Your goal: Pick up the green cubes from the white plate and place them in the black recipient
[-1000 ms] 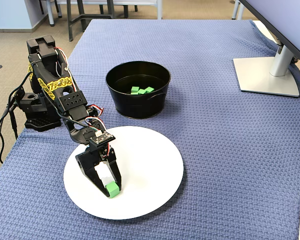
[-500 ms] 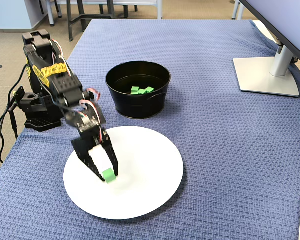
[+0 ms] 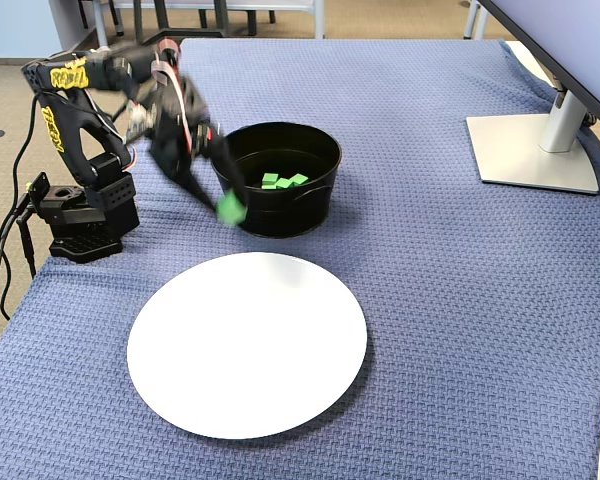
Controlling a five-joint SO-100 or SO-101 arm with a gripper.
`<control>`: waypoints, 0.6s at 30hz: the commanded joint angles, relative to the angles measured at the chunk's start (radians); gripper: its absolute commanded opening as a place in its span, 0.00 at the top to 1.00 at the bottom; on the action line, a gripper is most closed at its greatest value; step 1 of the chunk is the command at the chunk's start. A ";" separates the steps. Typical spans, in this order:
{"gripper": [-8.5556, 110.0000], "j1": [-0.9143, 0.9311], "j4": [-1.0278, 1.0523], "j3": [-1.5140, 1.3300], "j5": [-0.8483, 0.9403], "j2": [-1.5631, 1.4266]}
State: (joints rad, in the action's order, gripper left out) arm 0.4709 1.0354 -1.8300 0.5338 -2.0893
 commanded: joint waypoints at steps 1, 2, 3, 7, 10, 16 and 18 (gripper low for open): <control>0.93 -0.221 0.074 0.075 -0.282 -0.118; 0.93 -0.282 0.075 0.066 -0.339 -0.123; 0.93 -0.344 0.060 0.048 -0.388 -0.124; 0.93 -0.568 -0.040 -0.041 -0.549 -0.080; 0.93 -0.687 -0.124 -0.095 -0.641 -0.009; 0.93 -0.810 -0.219 -0.175 -0.687 0.069; 0.93 -0.830 -0.221 -0.183 -0.687 0.072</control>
State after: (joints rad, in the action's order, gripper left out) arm -0.3129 0.8529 -2.0110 -0.1350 -2.0187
